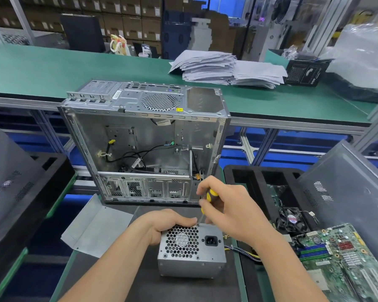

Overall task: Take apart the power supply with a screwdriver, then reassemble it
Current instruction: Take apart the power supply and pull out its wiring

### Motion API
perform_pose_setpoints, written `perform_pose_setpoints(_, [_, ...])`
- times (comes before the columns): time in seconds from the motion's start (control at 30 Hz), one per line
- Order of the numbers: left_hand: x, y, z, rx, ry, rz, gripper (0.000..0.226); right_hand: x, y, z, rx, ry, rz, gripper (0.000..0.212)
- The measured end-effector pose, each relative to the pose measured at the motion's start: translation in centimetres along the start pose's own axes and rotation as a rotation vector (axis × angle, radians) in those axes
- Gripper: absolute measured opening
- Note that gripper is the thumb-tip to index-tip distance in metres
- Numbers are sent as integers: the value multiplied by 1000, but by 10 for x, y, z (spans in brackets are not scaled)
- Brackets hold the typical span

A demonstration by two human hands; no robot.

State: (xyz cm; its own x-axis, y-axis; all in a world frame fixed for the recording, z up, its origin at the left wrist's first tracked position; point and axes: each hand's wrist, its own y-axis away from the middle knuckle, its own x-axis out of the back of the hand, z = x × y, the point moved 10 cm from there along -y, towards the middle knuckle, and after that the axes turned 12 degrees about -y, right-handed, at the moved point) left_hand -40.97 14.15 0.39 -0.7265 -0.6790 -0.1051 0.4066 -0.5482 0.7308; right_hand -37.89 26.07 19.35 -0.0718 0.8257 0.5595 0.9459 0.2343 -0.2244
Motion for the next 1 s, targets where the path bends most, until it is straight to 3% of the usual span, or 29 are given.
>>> perform_pose_setpoints(0.07, [-1,0,0,4,4,-9,53,5,-4,1,-32,117,65,19])
perform_pose_setpoints(0.13, [-1,-1,0,4,-1,-17,52,8,-8,4,-95,226,98,40])
perform_pose_setpoints(0.2, [1,-1,-1,2,-3,-20,51,9,-10,-4,-46,330,117,51])
perform_pose_setpoints(0.33, [0,-1,-2,6,0,-27,55,-1,-10,-8,9,64,-62,10])
perform_pose_setpoints(0.4, [1,-2,-3,10,-5,-23,56,-2,-12,-2,-27,35,-101,15])
perform_pose_setpoints(0.53, [0,-2,-2,8,-7,-29,55,8,-18,-1,-60,186,73,46])
perform_pose_setpoints(0.67, [1,-1,-3,-1,2,-26,53,4,-15,-8,-13,372,199,55])
perform_pose_setpoints(0.73, [0,-1,-2,-3,0,-33,55,5,-14,-11,41,421,204,46])
perform_pose_setpoints(0.83, [-1,-1,-1,-5,-9,-28,54,1,-17,-11,76,210,87,16])
perform_pose_setpoints(1.0, [0,-1,-2,-3,-7,-19,51,-4,-14,-5,35,32,-56,13])
